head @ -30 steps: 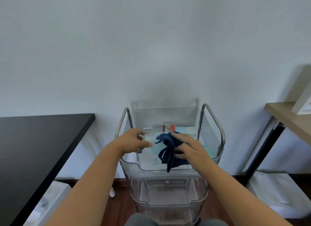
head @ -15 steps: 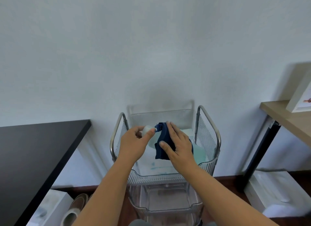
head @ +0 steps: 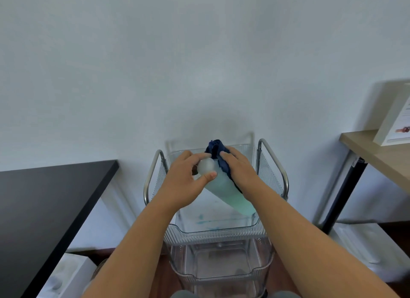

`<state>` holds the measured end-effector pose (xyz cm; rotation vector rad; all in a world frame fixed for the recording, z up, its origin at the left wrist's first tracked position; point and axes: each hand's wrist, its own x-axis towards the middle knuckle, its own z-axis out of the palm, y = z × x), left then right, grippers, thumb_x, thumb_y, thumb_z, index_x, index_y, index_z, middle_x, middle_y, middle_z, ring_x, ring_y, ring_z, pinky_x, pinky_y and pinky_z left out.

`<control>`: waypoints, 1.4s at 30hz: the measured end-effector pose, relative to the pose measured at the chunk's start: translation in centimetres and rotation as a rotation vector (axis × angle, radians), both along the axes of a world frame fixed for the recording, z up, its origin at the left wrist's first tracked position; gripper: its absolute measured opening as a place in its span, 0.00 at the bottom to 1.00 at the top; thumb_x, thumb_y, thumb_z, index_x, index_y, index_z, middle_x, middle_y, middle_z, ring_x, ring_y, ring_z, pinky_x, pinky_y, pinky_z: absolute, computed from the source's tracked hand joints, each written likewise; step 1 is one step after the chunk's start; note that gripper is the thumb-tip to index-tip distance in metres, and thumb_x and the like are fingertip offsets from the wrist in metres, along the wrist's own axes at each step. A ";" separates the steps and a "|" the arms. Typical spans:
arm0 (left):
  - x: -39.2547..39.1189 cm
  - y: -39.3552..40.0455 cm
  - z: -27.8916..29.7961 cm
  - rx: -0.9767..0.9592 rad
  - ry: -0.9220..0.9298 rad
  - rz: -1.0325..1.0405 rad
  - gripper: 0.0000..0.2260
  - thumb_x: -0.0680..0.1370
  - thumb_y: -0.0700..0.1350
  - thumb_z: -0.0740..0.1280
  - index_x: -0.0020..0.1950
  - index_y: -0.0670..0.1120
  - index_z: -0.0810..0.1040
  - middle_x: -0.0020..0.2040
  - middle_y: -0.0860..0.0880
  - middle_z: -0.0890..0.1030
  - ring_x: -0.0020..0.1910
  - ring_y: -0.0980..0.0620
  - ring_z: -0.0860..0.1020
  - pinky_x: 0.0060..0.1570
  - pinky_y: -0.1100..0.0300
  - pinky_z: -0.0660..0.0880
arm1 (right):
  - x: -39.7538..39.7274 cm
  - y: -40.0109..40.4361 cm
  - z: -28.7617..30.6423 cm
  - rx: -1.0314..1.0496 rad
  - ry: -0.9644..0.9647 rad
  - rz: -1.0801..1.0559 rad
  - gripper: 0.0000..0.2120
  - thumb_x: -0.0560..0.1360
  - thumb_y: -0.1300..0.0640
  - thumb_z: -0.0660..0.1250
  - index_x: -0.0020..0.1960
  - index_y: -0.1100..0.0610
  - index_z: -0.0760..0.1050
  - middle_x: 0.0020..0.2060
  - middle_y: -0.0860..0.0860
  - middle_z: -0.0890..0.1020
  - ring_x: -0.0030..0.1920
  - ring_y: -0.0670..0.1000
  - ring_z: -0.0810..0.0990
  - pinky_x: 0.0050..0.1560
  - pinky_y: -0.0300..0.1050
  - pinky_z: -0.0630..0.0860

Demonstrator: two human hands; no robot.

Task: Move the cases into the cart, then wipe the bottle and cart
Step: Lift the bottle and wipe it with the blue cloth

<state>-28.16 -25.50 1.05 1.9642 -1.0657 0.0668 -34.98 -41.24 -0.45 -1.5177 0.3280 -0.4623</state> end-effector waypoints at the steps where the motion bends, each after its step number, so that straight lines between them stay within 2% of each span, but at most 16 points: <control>1: 0.1 0.0 0.1 -0.007 0.008 -0.012 0.20 0.75 0.49 0.74 0.66 0.53 0.78 0.51 0.55 0.75 0.50 0.63 0.76 0.53 0.70 0.75 | -0.2 -0.1 0.0 0.054 -0.015 -0.009 0.12 0.80 0.54 0.59 0.60 0.51 0.77 0.55 0.57 0.83 0.51 0.54 0.81 0.52 0.50 0.76; 4: 0.4 -0.3 0.4 -0.063 0.080 0.010 0.20 0.77 0.47 0.72 0.68 0.55 0.76 0.54 0.59 0.76 0.52 0.63 0.77 0.53 0.71 0.75 | -1.1 0.4 -1.1 0.135 -0.078 -0.060 0.12 0.82 0.54 0.58 0.63 0.49 0.74 0.56 0.53 0.82 0.54 0.51 0.82 0.52 0.45 0.78; 7: 0.3 -1.1 0.5 -0.138 0.186 0.055 0.18 0.79 0.47 0.69 0.68 0.58 0.75 0.57 0.63 0.75 0.55 0.66 0.75 0.47 0.78 0.72 | -1.8 2.1 -3.0 0.128 -0.180 -0.099 0.13 0.83 0.53 0.57 0.65 0.40 0.69 0.59 0.44 0.79 0.57 0.41 0.79 0.52 0.35 0.77; 10: 0.2 -2.1 0.9 -0.142 0.152 0.081 0.18 0.77 0.49 0.71 0.67 0.56 0.77 0.58 0.61 0.73 0.54 0.64 0.76 0.51 0.74 0.74 | -1.9 3.6 -4.5 0.067 -0.276 -0.145 0.16 0.82 0.51 0.58 0.68 0.37 0.67 0.64 0.46 0.77 0.64 0.47 0.76 0.62 0.45 0.75; 12: 0.3 -2.3 1.4 -0.139 0.137 0.108 0.18 0.75 0.51 0.73 0.65 0.56 0.79 0.56 0.58 0.75 0.52 0.61 0.77 0.52 0.71 0.73 | -1.8 4.2 -4.6 -0.003 -0.319 -0.173 0.17 0.81 0.49 0.58 0.68 0.36 0.67 0.64 0.47 0.76 0.65 0.50 0.74 0.64 0.50 0.73; 15: 0.4 -2.3 1.8 -0.151 0.164 0.086 0.14 0.74 0.49 0.74 0.59 0.61 0.81 0.55 0.57 0.79 0.52 0.61 0.79 0.50 0.73 0.74 | -1.0 3.9 -3.3 -0.019 -0.346 -0.162 0.16 0.82 0.50 0.57 0.64 0.32 0.69 0.61 0.41 0.78 0.63 0.45 0.76 0.62 0.43 0.74; 18: 0.5 -2.0 2.0 -0.179 0.235 0.018 0.15 0.74 0.45 0.75 0.54 0.63 0.79 0.56 0.57 0.82 0.51 0.61 0.81 0.51 0.70 0.77 | 0.3 2.2 -1.4 0.038 -0.239 -0.091 0.13 0.82 0.54 0.57 0.64 0.43 0.73 0.58 0.48 0.81 0.58 0.48 0.80 0.57 0.45 0.77; 20: 0.5 -1.9 1.8 -0.187 0.268 -0.017 0.15 0.74 0.43 0.75 0.55 0.59 0.80 0.56 0.57 0.82 0.52 0.59 0.82 0.53 0.64 0.79 | 0.8 1.0 -0.1 0.134 -0.104 -0.033 0.11 0.81 0.54 0.58 0.59 0.47 0.76 0.52 0.53 0.83 0.46 0.49 0.84 0.44 0.44 0.80; 22: 0.5 -1.5 1.6 -0.182 0.283 -0.060 0.15 0.75 0.40 0.74 0.57 0.54 0.80 0.56 0.56 0.83 0.54 0.57 0.81 0.55 0.62 0.78 | 0.6 0.2 0.8 0.194 -0.008 0.052 0.10 0.80 0.54 0.59 0.56 0.50 0.78 0.47 0.55 0.84 0.41 0.51 0.83 0.40 0.45 0.79; 26: 0.5 -0.3 2.0 -0.113 0.231 -0.138 0.15 0.77 0.39 0.71 0.60 0.56 0.79 0.59 0.60 0.81 0.58 0.64 0.79 0.59 0.71 0.73 | 0.1 0.2 0.5 0.196 0.004 0.067 0.11 0.80 0.53 0.59 0.58 0.52 0.77 0.51 0.58 0.84 0.48 0.58 0.83 0.50 0.54 0.79; 29: 0.5 0.5 2.3 0.055 -0.044 -0.068 0.15 0.80 0.45 0.67 0.64 0.61 0.76 0.63 0.69 0.74 0.60 0.74 0.69 0.60 0.80 0.61 | -0.6 1.4 -0.9 0.206 -0.045 -0.043 0.12 0.81 0.52 0.58 0.62 0.49 0.75 0.54 0.56 0.83 0.56 0.60 0.81 0.59 0.60 0.77; 30: 0.5 0.7 2.3 0.091 -0.089 -0.051 0.15 0.81 0.45 0.65 0.66 0.60 0.76 0.65 0.68 0.73 0.61 0.71 0.68 0.61 0.77 0.60 | -0.9 1.9 -1.6 0.201 -0.070 -0.069 0.12 0.82 0.53 0.57 0.62 0.46 0.74 0.55 0.55 0.82 0.56 0.57 0.81 0.59 0.59 0.77; 32: 0.4 0.9 2.1 0.077 -0.066 -0.034 0.15 0.81 0.46 0.64 0.67 0.59 0.77 0.67 0.62 0.73 0.59 0.70 0.68 0.61 0.70 0.65 | -1.6 3.1 -2.8 0.175 -0.125 -0.097 0.12 0.83 0.53 0.57 0.62 0.40 0.72 0.54 0.49 0.82 0.52 0.48 0.82 0.52 0.46 0.79; 34: 0.0 1.0 2.0 -0.006 -0.035 -0.014 0.14 0.79 0.48 0.68 0.64 0.58 0.79 0.63 0.59 0.76 0.55 0.71 0.72 0.55 0.71 0.71 | -1.8 4.1 -3.3 0.123 -0.161 -0.101 0.13 0.82 0.51 0.57 0.64 0.39 0.71 0.54 0.46 0.81 0.50 0.43 0.81 0.47 0.37 0.77; 38: -0.6 0.8 2.2 -0.132 0.003 0.017 0.11 0.75 0.45 0.74 0.55 0.57 0.83 0.54 0.57 0.81 0.49 0.65 0.78 0.47 0.74 0.74 | -0.4 4.1 -1.9 0.070 -0.197 -0.068 0.15 0.83 0.53 0.56 0.69 0.49 0.69 0.58 0.51 0.80 0.56 0.50 0.79 0.55 0.45 0.76; 42: -0.5 1.0 2.4 -0.141 0.066 -0.062 0.12 0.76 0.40 0.73 0.53 0.56 0.82 0.57 0.56 0.82 0.55 0.65 0.79 0.53 0.71 0.74 | 0.6 2.5 0.3 0.102 -0.078 0.012 0.11 0.82 0.54 0.57 0.61 0.49 0.75 0.55 0.55 0.83 0.53 0.54 0.82 0.54 0.51 0.78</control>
